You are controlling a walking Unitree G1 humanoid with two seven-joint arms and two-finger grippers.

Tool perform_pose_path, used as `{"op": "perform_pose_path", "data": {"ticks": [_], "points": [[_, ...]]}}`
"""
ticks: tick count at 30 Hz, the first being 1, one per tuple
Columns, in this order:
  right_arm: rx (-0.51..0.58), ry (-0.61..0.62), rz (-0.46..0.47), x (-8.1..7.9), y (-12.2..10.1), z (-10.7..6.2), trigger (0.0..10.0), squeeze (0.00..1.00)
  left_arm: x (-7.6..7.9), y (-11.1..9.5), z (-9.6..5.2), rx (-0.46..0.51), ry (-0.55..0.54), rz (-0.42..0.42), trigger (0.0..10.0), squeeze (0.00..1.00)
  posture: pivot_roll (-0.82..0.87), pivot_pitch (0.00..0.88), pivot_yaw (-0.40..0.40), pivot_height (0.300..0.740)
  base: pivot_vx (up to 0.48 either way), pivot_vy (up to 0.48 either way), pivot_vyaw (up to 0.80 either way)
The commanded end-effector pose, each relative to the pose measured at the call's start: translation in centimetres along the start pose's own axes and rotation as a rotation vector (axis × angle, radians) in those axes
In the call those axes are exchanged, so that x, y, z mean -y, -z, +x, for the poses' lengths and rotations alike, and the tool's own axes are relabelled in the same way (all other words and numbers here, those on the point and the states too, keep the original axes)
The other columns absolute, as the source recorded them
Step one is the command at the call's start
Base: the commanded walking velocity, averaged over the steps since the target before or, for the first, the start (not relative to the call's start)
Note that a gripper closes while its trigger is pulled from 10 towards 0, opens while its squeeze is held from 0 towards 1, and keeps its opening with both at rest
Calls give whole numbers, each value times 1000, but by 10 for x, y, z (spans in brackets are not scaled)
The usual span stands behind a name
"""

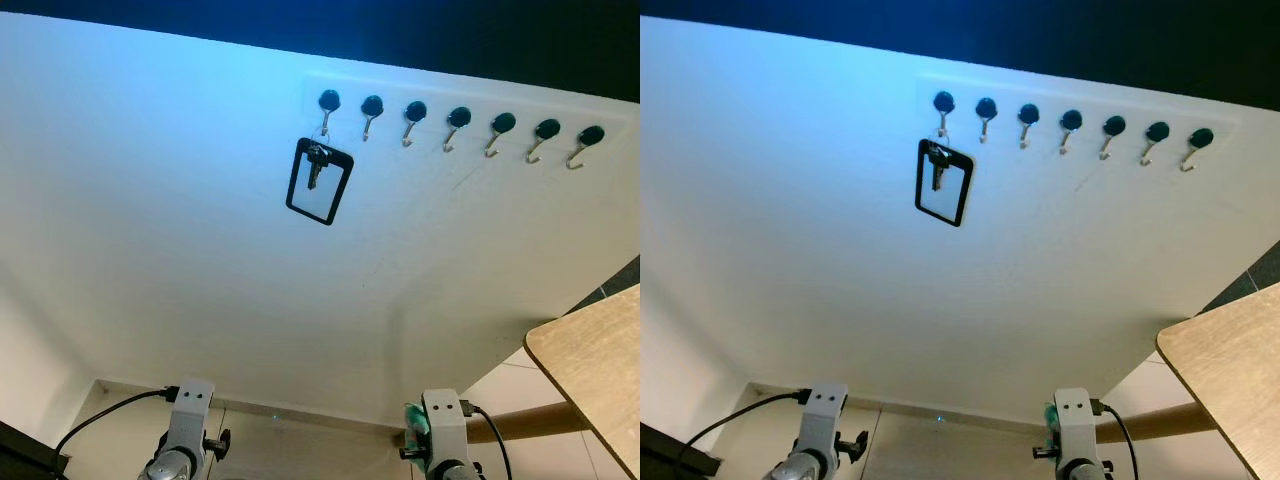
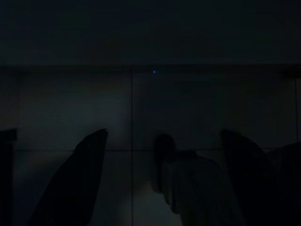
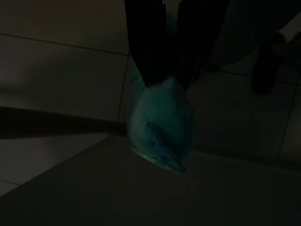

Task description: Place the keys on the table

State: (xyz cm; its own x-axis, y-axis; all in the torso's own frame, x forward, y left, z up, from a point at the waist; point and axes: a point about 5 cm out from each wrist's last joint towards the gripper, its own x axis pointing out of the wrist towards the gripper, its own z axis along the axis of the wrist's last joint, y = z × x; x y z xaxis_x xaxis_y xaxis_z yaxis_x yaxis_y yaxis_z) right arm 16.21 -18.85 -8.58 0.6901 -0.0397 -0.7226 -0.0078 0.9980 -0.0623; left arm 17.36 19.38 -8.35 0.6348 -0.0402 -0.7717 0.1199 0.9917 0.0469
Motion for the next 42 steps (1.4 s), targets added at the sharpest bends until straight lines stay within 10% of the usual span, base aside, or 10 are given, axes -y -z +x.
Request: {"op": "perform_pose_path", "data": {"ticks": [1, 42], "points": [[-4, 15, 8, 2, 2, -1, 10000, 0, 3, -3, 1, 13, 16, 19, 10000, 0, 84, 28, -70, 740, -285, 0, 0], [-23, 25, 14, 5, 6, -2, 10000, 0, 17, -18, 5, 67, 90, 95, 10000, 0, 78, 34, -68, 740, -234, -12, 0]]}}
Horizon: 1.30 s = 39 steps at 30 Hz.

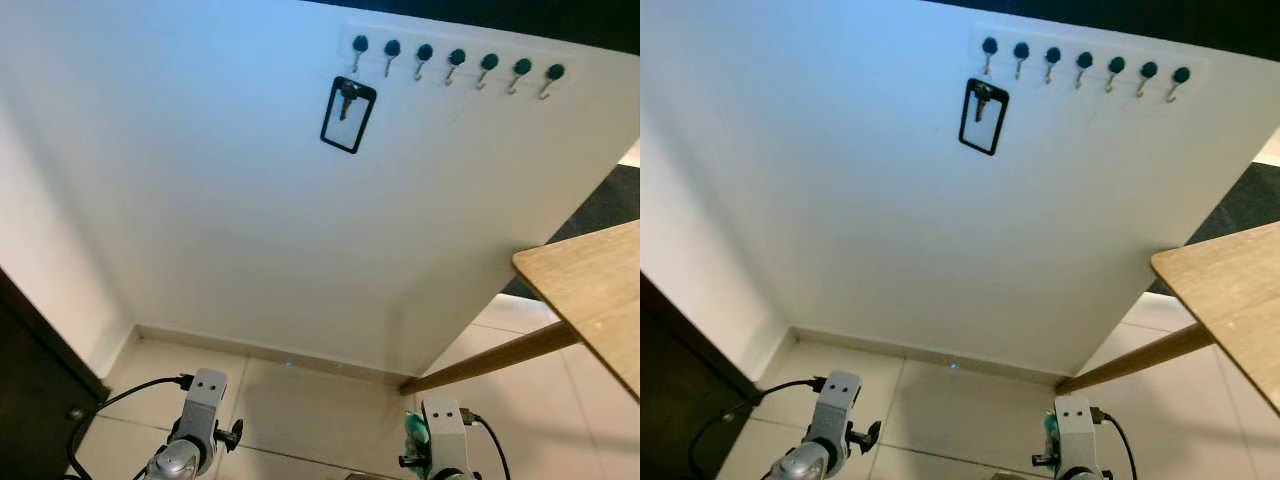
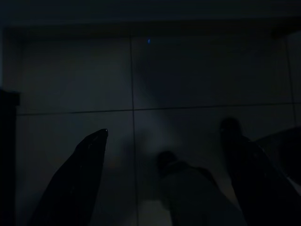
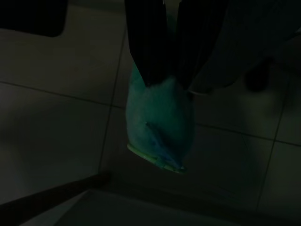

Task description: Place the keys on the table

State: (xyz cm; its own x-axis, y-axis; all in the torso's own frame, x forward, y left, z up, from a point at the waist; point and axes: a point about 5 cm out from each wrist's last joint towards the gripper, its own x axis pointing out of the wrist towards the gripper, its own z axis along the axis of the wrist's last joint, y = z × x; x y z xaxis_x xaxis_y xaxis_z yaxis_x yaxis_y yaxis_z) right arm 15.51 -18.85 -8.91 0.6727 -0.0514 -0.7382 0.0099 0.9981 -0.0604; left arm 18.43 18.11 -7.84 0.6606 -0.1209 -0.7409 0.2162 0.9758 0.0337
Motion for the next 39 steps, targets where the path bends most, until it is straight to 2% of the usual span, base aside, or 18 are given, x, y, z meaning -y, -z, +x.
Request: {"op": "perform_pose_path", "data": {"ticks": [1, 7, 10, 28, 39], "points": [[0, 15, 0, 5, -1, 0, 10000, 0, 6, -5, 2, 14, 20, 37, 10000, 0, 78, 33, -67, 740, 0, -480, 0], [-1, 14, 2, 5, -2, 0, 10000, 0, 8, -6, 3, 9, 35, 35, 10000, 0, 80, 29, -68, 740, 0, -480, 0], [-2, 7, 2, 5, -3, 1, 10000, 0, 10, -6, 3, 10, 38, 5, 10000, 0, 84, 26, -68, 740, 0, 0, 0], [-5, -8, 13, 1, -4, 2, 10000, 0, 6, -6, 2, 24, 22, 69, 10000, 0, 85, 14, -64, 740, 0, 0, 0], [-1, -21, -1, 1, -4, 2, 10000, 0, 3, -12, 3, 66, -11, 89, 10000, 0, 79, 2, -63, 740, 0, 0, -800]]}}
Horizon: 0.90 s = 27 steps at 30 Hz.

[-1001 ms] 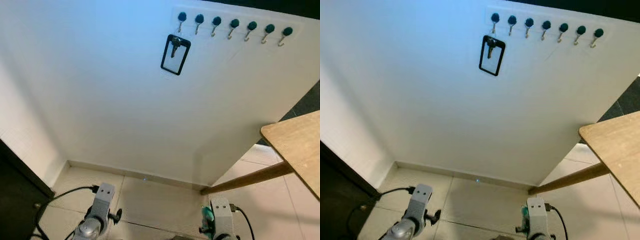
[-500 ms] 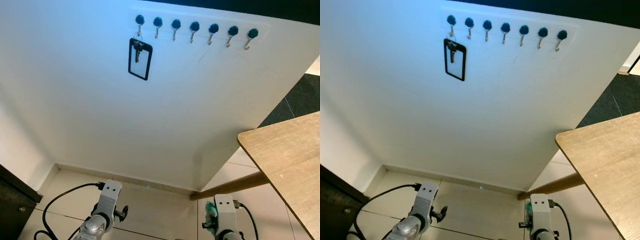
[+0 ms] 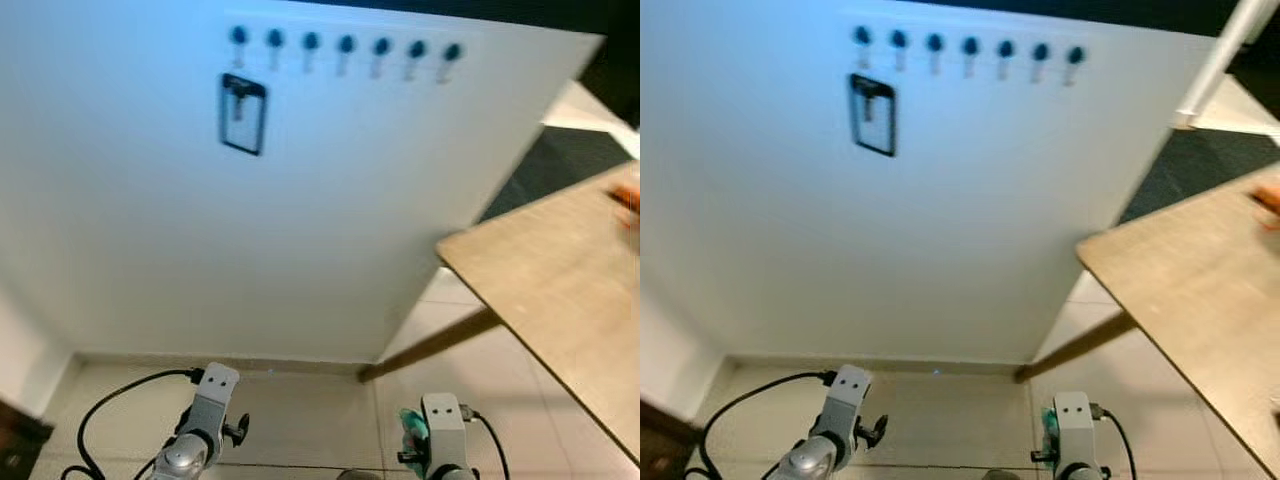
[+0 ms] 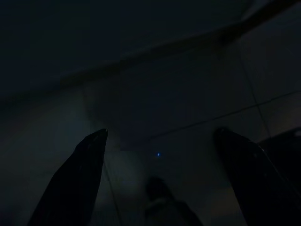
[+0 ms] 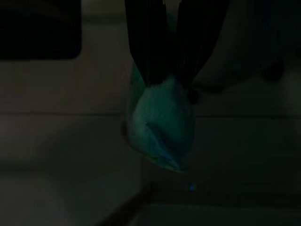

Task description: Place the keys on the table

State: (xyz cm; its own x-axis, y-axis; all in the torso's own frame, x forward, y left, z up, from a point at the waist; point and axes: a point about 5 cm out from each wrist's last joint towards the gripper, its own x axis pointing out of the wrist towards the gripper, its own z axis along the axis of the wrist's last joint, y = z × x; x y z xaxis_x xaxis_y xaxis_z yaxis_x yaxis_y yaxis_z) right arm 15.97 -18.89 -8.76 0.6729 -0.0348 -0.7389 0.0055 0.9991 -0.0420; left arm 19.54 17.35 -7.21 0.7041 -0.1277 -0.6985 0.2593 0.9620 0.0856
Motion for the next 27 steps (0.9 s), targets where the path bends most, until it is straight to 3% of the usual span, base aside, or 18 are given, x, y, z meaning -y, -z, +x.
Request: {"op": "perform_pose_path", "data": {"ticks": [1, 27], "points": [[0, -6, -12, 1, -1, 0, 10000, 0, -1, 0, -1, 12, -7, 20, 10000, 0, 79, 0, -63, 740, 0, 0, -800], [10, -34, -32, -5, -3, 1, 10000, 0, -8, -6, 0, 55, -39, -34, 10000, 0, 89, 6, -64, 740, 0, 0, -800]]}}
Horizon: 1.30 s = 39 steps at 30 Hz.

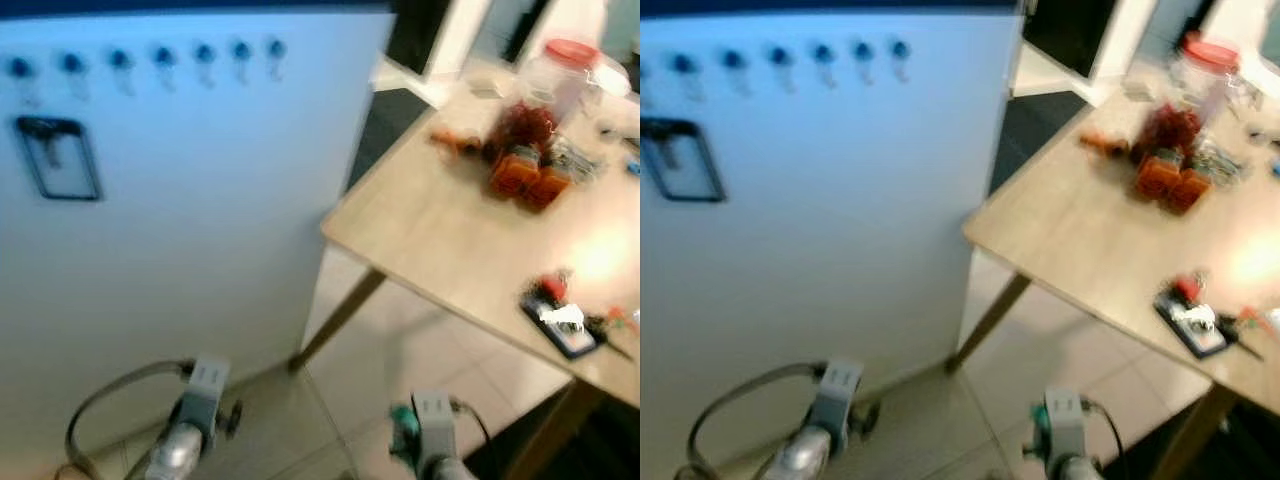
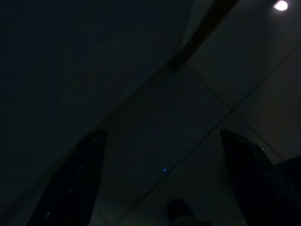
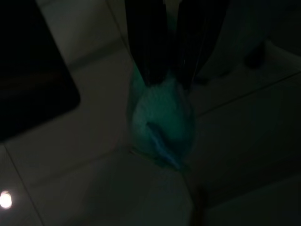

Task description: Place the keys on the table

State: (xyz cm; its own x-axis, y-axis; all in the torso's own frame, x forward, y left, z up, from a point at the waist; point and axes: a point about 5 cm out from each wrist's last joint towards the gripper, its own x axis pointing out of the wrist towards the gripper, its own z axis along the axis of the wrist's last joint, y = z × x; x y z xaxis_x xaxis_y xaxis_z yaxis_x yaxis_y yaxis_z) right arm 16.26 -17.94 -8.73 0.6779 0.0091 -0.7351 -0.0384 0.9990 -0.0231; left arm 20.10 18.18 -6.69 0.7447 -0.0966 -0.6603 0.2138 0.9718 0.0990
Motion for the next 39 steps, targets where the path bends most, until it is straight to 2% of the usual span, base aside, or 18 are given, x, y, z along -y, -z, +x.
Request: {"op": "perform_pose_path", "data": {"ticks": [1, 17, 31, 39], "points": [[2, 9, -13, 5, -1, 0, 10000, 0, 2, -1, 0, 8, 4, -13, 10000, 0, 89, 6, -64, 740, 0, 0, -800], [10, -15, -35, 1, -6, 2, 10000, 0, 3, -4, 1, 27, 1, 0, 10000, 0, 100, 4, -67, 740, 0, 0, -800], [3, -9, -40, 3, -6, 2, 10000, 0, 1, -8, 3, 41, -28, -43, 10000, 0, 97, 3, -70, 740, 0, 0, -800], [17, -25, -28, 2, -11, 4, 10000, 0, 0, -11, 3, 60, -45, -76, 10000, 0, 95, 4, -71, 740, 0, 0, 0]]}}
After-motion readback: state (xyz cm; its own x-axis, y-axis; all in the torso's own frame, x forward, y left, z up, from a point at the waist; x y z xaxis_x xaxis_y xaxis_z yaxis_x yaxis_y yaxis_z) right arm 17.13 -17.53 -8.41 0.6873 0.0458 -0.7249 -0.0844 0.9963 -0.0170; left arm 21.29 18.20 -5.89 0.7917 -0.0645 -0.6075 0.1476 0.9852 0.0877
